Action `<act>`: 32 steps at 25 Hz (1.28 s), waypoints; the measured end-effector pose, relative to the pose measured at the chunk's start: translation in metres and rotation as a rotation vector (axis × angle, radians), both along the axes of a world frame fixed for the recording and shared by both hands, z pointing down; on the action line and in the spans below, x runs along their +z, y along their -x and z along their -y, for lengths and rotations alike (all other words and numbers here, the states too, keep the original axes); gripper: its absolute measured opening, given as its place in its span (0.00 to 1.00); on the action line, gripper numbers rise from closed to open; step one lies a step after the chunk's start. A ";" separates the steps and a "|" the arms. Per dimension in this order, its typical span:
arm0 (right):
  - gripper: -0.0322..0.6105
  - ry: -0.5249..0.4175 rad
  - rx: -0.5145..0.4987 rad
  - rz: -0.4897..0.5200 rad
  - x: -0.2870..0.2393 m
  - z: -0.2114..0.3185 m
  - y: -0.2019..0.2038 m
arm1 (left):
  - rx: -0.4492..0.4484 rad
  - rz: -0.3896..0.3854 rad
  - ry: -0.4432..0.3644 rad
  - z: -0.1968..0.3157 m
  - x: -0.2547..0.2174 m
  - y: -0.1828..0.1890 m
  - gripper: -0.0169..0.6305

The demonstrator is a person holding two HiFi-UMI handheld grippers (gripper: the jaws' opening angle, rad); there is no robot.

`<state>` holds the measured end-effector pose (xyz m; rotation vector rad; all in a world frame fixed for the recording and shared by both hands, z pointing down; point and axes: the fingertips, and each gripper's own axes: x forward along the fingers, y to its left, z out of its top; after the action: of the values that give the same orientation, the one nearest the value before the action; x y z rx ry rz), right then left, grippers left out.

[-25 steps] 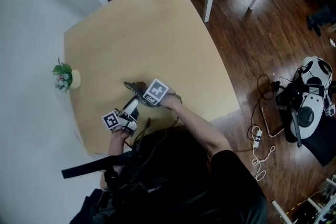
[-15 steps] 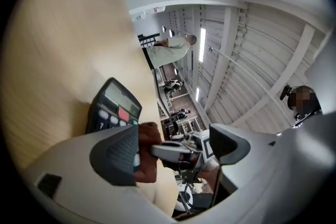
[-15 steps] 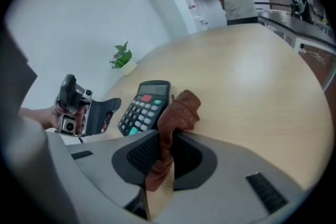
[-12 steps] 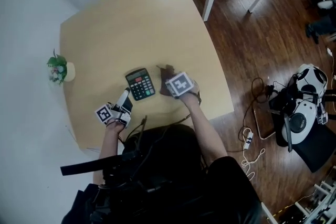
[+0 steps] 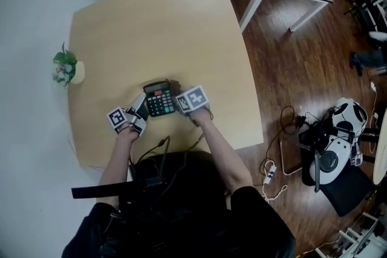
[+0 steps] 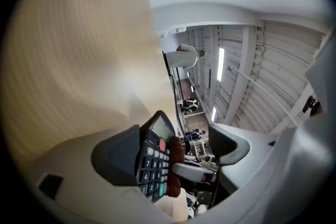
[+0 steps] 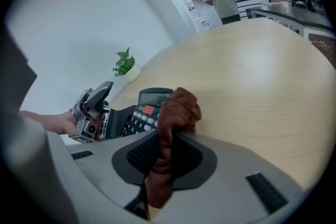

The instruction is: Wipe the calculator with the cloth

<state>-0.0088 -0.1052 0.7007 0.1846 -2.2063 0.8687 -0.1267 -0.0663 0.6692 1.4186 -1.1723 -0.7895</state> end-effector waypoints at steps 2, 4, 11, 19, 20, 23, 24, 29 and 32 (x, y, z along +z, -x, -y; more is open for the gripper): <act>0.15 -0.017 -0.021 -0.003 -0.002 0.008 0.014 | -0.043 0.007 0.000 0.014 0.000 0.014 0.66; 0.15 -0.050 -0.028 -0.011 -0.004 0.025 0.029 | -0.074 0.005 -0.004 0.028 0.002 0.032 0.66; 0.15 -0.115 -0.046 -0.072 -0.002 0.085 0.087 | -0.111 -0.030 -0.053 0.079 -0.001 0.089 0.66; 0.15 -0.101 0.032 -0.005 -0.006 0.090 0.088 | -0.115 -0.071 -0.130 0.079 -0.015 0.091 0.66; 0.15 -0.106 0.032 -0.007 -0.005 0.090 0.088 | -0.117 -0.079 -0.134 0.078 -0.015 0.091 0.66; 0.15 -0.105 0.040 -0.023 -0.003 0.088 0.086 | -0.109 -0.099 -0.153 0.077 -0.015 0.091 0.66; 0.15 -0.105 0.045 -0.027 -0.003 0.087 0.084 | -0.104 -0.101 -0.155 0.077 -0.014 0.091 0.66; 0.15 -0.110 0.096 -0.024 -0.009 0.081 0.067 | -0.092 0.016 -0.122 0.067 -0.015 0.100 0.66; 0.15 -0.085 0.120 0.000 -0.015 0.063 0.047 | -0.115 0.054 -0.078 0.041 -0.017 0.109 0.66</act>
<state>-0.0562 -0.1681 0.6859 0.3607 -2.2523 0.8394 -0.2354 -0.1073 0.6521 1.4540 -1.2860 -0.8897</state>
